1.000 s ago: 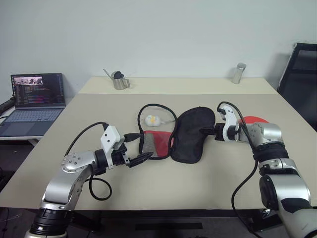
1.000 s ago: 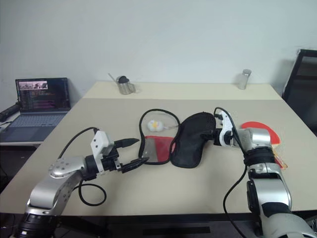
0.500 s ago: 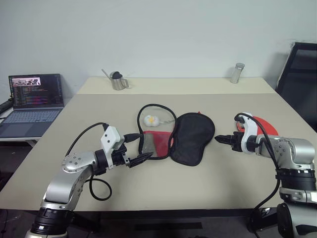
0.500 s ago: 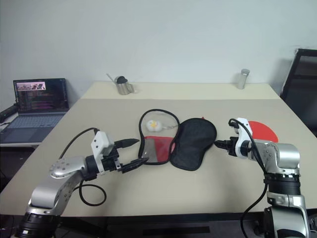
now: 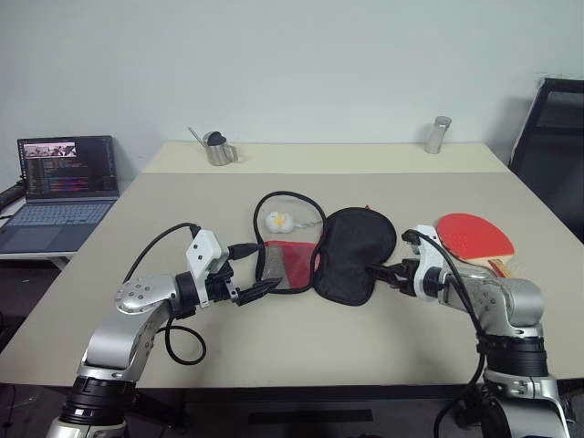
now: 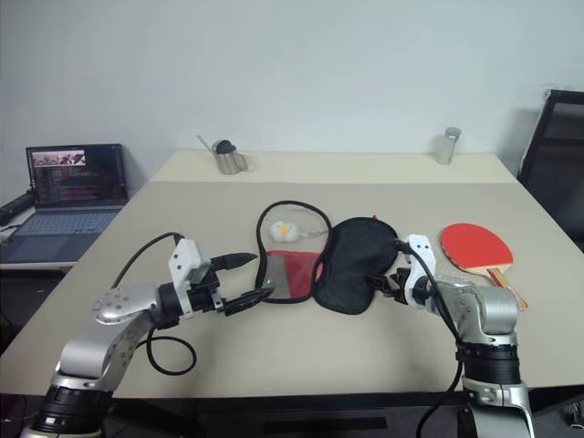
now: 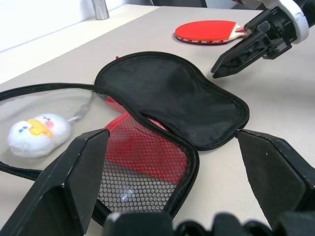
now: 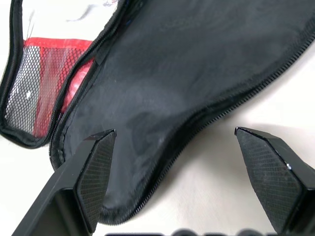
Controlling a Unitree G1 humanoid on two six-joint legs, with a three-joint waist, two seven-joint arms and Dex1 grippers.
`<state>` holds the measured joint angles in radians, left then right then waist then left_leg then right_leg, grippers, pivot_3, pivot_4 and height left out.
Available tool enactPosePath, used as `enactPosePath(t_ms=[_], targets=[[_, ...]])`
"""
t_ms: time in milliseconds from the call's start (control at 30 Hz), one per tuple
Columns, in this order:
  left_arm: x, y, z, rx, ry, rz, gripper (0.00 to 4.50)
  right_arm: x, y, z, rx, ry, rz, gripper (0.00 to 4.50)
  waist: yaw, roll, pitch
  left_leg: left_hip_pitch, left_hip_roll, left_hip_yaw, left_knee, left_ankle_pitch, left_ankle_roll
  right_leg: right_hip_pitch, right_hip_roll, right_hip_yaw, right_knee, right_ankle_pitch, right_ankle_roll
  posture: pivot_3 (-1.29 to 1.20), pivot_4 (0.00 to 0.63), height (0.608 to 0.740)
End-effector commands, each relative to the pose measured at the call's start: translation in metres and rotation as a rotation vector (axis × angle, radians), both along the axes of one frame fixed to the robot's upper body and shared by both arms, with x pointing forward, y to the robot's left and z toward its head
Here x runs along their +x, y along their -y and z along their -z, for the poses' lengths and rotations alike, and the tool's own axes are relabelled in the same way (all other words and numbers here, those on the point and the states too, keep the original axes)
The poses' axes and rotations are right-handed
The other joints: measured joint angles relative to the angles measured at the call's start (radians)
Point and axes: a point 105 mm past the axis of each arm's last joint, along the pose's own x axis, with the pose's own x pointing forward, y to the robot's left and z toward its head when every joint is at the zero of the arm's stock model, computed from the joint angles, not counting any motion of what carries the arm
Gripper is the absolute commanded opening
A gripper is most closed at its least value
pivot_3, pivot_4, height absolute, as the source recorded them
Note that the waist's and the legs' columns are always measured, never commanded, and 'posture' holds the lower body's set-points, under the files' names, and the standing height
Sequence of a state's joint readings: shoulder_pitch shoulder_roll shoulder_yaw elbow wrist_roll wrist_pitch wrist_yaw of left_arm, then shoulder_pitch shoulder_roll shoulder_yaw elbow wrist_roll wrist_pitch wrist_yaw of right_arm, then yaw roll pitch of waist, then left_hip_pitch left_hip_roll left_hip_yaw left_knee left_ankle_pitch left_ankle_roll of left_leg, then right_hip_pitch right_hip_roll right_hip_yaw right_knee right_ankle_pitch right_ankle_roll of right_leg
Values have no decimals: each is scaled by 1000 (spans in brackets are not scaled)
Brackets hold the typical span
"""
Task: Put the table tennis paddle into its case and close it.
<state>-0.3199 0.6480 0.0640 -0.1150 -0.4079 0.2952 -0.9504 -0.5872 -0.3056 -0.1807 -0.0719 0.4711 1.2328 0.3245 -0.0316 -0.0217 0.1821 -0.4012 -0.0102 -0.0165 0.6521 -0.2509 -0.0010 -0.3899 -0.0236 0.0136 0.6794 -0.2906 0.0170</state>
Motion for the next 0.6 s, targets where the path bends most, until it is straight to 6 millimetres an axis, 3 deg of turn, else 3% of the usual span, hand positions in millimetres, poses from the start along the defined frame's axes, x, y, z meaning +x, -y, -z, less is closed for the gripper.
enactPosePath(t_ms=[33,167,367,600], targets=[[0,1,-11,8,54,9,4500,2,-12,-4,-3,54,-24,4234,0,0,0,0,0,0,0,0,0,0,0,0,0,0,0,0,150,740],[1,2,-12,9,57,8,4500,4,-22,2,-43,75,-48,4234,0,0,0,0,0,0,0,0,0,0,0,0,0,0,0,0,150,740],[1,1,-13,12,67,1,4500,8,-20,3,-62,97,-34,4234,0,0,0,0,0,0,0,0,0,0,0,0,0,0,0,0,150,740],[0,-3,-13,16,71,-15,4500,6,0,-21,-111,253,9,4234,1,0,0,0,0,0,0,0,0,0,0,0,0,0,0,0,150,740]])
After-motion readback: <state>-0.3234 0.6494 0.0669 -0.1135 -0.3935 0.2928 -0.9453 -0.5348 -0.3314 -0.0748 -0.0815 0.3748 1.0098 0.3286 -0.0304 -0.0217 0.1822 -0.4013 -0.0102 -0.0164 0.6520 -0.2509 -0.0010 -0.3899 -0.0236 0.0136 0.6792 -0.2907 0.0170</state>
